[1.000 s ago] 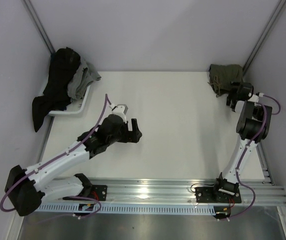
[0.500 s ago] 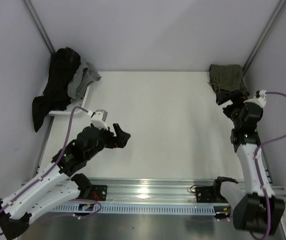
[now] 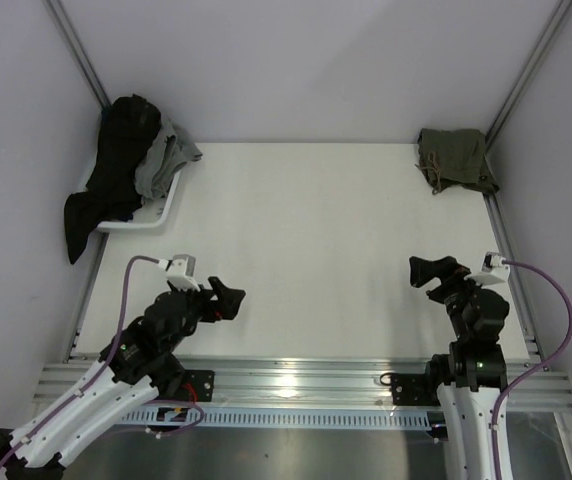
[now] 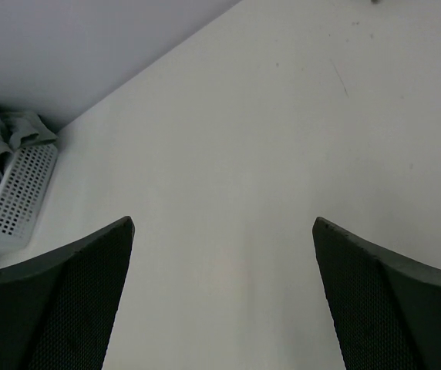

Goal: Fold and stack the shorts
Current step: Neatly place the folded shorts to the corner

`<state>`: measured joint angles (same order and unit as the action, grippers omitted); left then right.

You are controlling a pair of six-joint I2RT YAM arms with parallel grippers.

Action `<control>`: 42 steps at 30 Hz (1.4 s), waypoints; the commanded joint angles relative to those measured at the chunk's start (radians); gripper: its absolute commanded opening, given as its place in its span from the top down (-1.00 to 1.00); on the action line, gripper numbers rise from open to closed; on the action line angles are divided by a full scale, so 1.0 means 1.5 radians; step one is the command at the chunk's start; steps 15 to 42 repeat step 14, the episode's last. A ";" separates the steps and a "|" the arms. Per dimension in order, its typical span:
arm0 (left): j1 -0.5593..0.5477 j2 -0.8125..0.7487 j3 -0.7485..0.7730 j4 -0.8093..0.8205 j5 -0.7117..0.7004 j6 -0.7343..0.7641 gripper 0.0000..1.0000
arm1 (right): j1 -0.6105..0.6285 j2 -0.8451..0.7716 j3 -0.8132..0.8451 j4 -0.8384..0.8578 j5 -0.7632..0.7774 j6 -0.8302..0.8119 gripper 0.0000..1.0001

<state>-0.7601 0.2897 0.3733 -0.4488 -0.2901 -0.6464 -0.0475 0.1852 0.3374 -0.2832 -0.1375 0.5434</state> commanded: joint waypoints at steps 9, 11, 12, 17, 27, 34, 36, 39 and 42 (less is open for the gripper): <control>0.001 -0.040 -0.071 0.058 -0.013 0.014 -0.89 | 0.004 -0.010 -0.038 -0.022 0.011 -0.025 -0.99; 0.001 -0.024 -0.072 0.060 -0.012 0.014 -0.89 | 0.004 -0.011 -0.042 -0.019 0.016 -0.020 -0.99; 0.001 -0.020 -0.072 0.058 -0.011 0.014 -0.89 | 0.004 -0.010 -0.042 -0.017 0.016 -0.021 -0.99; 0.001 -0.015 -0.070 0.058 -0.010 0.014 -0.89 | 0.004 -0.010 -0.043 -0.017 0.020 -0.018 -1.00; 0.001 -0.015 -0.070 0.058 -0.010 0.014 -0.89 | 0.004 -0.010 -0.043 -0.017 0.020 -0.018 -1.00; 0.001 -0.015 -0.070 0.058 -0.010 0.014 -0.89 | 0.004 -0.010 -0.043 -0.017 0.020 -0.018 -1.00; 0.001 -0.015 -0.070 0.058 -0.010 0.014 -0.89 | 0.004 -0.010 -0.043 -0.017 0.020 -0.018 -1.00; 0.001 -0.015 -0.070 0.058 -0.010 0.014 -0.89 | 0.004 -0.010 -0.043 -0.017 0.020 -0.018 -1.00; 0.001 -0.015 -0.070 0.058 -0.010 0.014 -0.89 | 0.004 -0.010 -0.043 -0.017 0.020 -0.018 -1.00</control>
